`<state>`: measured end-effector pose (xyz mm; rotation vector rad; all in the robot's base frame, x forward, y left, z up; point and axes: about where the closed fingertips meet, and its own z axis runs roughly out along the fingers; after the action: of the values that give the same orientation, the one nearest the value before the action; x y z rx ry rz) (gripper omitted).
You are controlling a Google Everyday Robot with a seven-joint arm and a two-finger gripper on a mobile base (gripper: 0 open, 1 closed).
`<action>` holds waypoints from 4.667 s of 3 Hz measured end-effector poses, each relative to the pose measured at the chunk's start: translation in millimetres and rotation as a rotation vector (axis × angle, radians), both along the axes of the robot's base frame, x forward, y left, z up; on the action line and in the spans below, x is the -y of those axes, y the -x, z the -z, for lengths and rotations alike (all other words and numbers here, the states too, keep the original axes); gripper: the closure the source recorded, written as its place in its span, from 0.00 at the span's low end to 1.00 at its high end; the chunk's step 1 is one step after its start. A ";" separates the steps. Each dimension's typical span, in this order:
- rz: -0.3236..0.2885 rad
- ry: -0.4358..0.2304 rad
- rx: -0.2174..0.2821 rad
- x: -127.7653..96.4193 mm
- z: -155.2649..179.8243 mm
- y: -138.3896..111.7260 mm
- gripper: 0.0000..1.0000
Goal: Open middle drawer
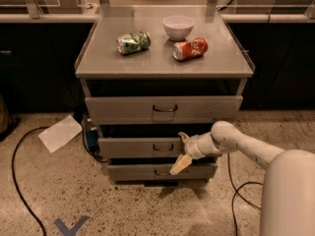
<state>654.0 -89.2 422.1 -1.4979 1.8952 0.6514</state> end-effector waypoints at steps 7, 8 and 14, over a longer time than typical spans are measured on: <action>-0.019 -0.037 -0.119 -7.7 -13.2 33.9 0.00; -0.019 -0.051 -0.138 -7.7 -17.5 49.1 0.00; -0.144 -0.047 -0.311 -9.4 -39.6 202.2 0.00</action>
Offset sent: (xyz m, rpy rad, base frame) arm -0.0660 -0.0029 -0.0410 0.1685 0.3533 -0.0789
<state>451.8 -79.8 461.8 -1.5863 1.9923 1.0402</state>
